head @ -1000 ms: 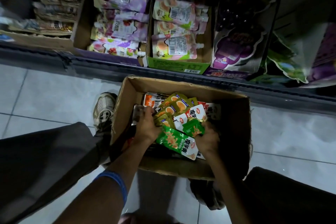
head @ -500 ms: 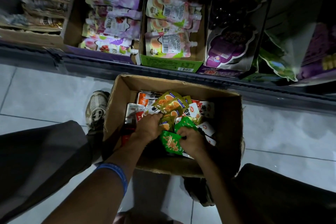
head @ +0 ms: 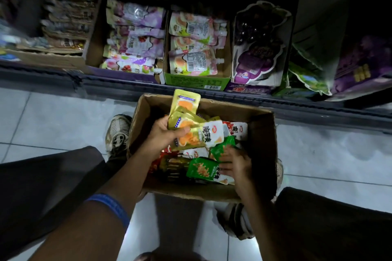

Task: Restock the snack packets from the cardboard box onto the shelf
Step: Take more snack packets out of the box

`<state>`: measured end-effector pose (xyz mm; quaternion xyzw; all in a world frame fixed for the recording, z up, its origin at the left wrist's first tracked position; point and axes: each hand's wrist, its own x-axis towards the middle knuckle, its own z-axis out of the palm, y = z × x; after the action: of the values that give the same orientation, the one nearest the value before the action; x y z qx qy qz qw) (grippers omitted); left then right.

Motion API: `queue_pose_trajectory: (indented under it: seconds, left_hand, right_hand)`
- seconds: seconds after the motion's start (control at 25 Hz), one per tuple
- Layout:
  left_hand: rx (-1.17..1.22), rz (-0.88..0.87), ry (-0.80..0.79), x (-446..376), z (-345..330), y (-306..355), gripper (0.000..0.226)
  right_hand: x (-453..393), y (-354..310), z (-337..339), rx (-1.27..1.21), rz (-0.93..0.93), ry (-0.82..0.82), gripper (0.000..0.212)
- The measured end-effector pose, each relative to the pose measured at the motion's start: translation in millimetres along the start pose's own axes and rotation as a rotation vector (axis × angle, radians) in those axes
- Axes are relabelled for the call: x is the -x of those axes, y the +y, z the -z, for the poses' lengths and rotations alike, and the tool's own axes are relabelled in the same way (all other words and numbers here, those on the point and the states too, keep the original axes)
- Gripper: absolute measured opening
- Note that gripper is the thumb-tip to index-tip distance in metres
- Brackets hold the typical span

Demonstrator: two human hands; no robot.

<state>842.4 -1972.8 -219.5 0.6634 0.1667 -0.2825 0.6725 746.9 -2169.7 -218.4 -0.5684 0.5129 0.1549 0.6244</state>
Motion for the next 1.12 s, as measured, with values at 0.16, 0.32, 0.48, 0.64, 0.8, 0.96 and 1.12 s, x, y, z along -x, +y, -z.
queue_pose_trajectory:
  seconds: [0.16, 0.32, 0.48, 0.64, 0.8, 0.96, 1.12]
  left_hand:
    - [0.129, 0.064, 0.028, 30, -20, 4, 0.025]
    - [-0.363, 0.206, -0.193, 36, -28, 11, 0.029]
    - [-0.841, 0.203, -0.488, 18, -43, 21, 0.036]
    - [-0.872, 0.272, -0.51, 3, -41, 10, 0.058]
    - [-1.02, 0.103, -0.525, 1, -56, -39, 0.055]
    - [-1.33, -0.109, -0.457, 5, -82, -79, 0.044]
    - [-1.169, 0.044, -0.539, -7, -77, -73, 0.05]
  right_hand:
    - [27, -5, -14, -0.222, -0.039, -0.437, 0.046]
    - [30, -24, -22, -0.276, 0.099, -0.407, 0.034]
    - [19, -9, -18, -0.278, 0.123, -0.41, 0.047]
    - [3, -22, -2, -0.251, 0.18, -0.267, 0.042]
    - [-11, -25, 30, -0.163, 0.289, -0.263, 0.041]
    - [-19, -30, 38, -0.103, 0.312, -0.269, 0.042]
    - [-18, -31, 48, -0.122, 0.309, -0.292, 0.036]
